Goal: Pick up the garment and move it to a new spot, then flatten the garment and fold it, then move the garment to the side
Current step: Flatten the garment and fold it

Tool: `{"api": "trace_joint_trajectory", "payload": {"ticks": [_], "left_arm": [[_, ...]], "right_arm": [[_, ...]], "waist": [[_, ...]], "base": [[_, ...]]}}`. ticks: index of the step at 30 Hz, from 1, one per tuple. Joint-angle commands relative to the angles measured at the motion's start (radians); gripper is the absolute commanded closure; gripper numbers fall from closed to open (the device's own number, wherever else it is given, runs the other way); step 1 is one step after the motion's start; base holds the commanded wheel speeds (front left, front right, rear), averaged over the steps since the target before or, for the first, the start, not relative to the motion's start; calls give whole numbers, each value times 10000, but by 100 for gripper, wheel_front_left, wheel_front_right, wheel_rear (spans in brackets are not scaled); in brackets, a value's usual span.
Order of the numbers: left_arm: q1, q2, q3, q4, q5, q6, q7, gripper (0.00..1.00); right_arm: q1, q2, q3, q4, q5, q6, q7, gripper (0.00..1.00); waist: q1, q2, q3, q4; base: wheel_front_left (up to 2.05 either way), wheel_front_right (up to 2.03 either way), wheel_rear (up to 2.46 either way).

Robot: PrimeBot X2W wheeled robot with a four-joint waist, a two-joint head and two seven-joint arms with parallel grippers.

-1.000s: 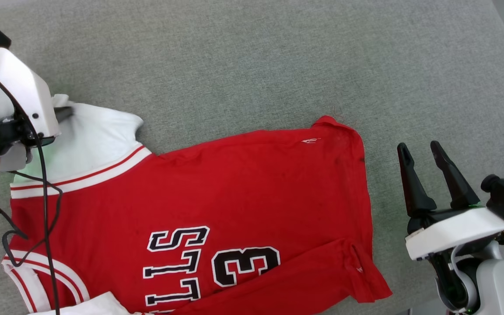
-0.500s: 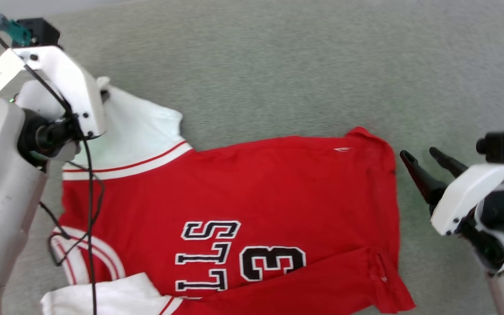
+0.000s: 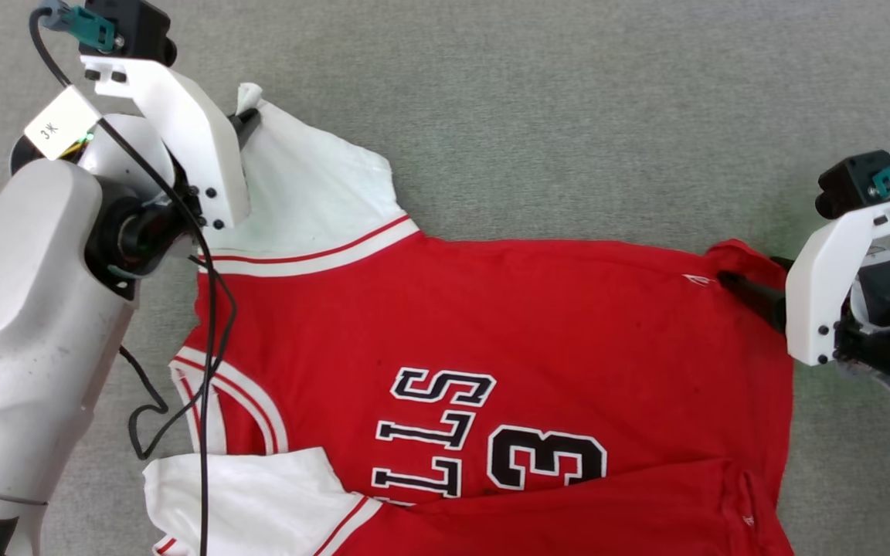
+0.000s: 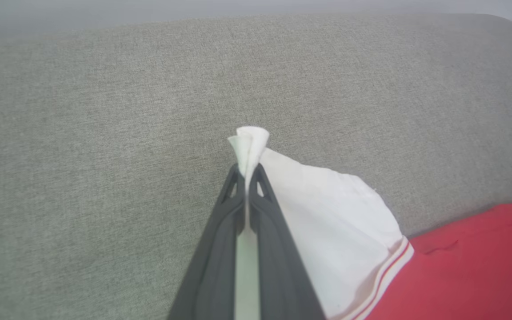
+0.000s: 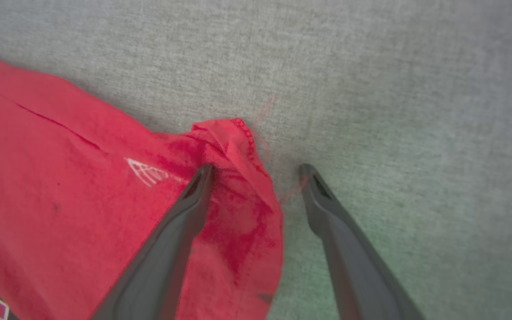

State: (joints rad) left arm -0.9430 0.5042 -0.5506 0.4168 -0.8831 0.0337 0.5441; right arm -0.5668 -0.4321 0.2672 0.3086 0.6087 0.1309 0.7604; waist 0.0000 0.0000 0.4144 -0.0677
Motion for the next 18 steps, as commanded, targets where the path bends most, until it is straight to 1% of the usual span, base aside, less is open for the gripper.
{"api": "trace_joint_trajectory", "payload": {"ticks": [1, 2, 3, 4, 5, 8, 12, 15, 18], "left_arm": [[76, 3, -26, -97, 43, -43, -122, 100], [135, -19, -20, -125, 31, -42, -157, 100], [210, -16, -19, -141, 8, -45, -211, 100], [249, -5, -19, -151, -7, -54, -224, 100], [283, 4, -10, -157, -22, -56, -265, 100], [433, 58, 14, -143, -61, -49, -388, 100], [661, 97, 69, -101, -88, -140, -627, 100], [941, 163, 164, -105, -193, -188, -856, 100], [1381, 234, 222, -186, -318, -236, -1042, 100]], "right_arm": [[125, 64, 413, 489, 180, -5, 570, 0], [191, 63, 575, 711, 270, -4, 920, 0], [267, 91, 704, 896, 374, -4, 1206, 49], [277, 136, 810, 990, 503, -1, 1363, 78], [251, 158, 876, 1024, 616, 10, 1428, 100], [-10, 17, 881, 1044, 758, 9, 1301, 100], [-440, -156, 508, 794, 836, -7, 585, 100], [-456, -67, 31, 490, 864, -7, -32, 100], [-81, 74, -336, 315, 750, -7, -522, 100]], "waist": [[0, 0, 87, 151], [0, 0, 90, 190], [0, 0, 85, 221], [0, 0, 77, 244], [0, 0, 62, 265], [0, 0, -42, 315], [0, 0, -341, 356], [0, 0, -723, 350], [0, 0, -1147, 382]], "base": [[0, 0, 0], [0, 0, 0], [0, 0, 0], [0, 0, 0], [0, 0, 0], [0, 0, 0], [0, 0, 0], [0, 0, 0], [0, 0, 0]]}}
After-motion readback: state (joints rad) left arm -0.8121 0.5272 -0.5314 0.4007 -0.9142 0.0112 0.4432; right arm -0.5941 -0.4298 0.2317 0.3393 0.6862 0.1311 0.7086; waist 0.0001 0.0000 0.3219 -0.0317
